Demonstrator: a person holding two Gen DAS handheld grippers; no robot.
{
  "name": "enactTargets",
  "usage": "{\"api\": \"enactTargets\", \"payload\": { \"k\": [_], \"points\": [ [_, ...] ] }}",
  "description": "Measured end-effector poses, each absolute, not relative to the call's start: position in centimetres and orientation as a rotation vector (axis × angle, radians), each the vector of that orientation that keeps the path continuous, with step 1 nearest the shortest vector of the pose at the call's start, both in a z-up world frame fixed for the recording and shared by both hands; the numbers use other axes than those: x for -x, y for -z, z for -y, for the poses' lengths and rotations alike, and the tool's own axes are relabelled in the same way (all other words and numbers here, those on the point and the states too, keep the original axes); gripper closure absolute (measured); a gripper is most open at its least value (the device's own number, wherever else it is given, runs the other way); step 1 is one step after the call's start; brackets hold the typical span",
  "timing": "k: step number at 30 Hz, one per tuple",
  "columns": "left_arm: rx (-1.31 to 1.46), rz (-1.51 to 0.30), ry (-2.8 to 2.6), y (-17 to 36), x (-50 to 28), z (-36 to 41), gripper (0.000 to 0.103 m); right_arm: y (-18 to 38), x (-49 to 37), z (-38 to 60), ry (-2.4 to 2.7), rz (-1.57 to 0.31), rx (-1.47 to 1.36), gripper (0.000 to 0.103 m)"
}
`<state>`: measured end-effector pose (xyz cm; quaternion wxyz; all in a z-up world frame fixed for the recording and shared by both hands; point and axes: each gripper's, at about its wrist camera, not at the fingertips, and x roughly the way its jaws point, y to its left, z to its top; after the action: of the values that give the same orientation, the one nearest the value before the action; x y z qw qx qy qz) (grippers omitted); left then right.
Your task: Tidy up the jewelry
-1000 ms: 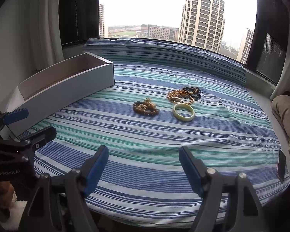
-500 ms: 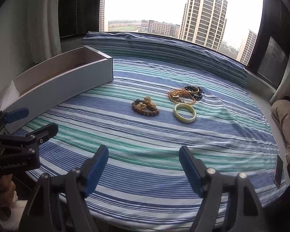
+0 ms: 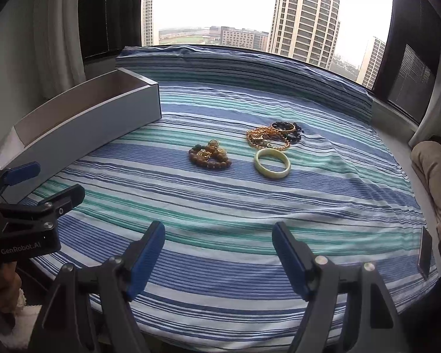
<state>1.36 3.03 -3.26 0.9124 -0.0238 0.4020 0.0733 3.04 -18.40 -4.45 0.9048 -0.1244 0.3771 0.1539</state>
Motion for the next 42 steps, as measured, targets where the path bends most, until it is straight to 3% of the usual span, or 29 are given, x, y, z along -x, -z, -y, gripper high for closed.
{"api": "enactTargets", "payload": {
  "k": [17,34,42],
  "points": [
    [0.13,-0.914,-0.14,4.8,-3.0,-4.9,0.002,5.1,-4.8,22.2,-0.231,-0.821,0.182,0.026],
    [0.058,-0.938,-0.06,4.7,-9.8,-2.8,0.002,7.4,-6.4,24.9,-0.242,-0.887,0.091,0.026],
    [0.061,-0.965,-0.041,5.5,-7.9,-1.6,0.002,7.5,-13.5,26.2,-0.354,-0.886,0.052,0.026]
  ]
}}
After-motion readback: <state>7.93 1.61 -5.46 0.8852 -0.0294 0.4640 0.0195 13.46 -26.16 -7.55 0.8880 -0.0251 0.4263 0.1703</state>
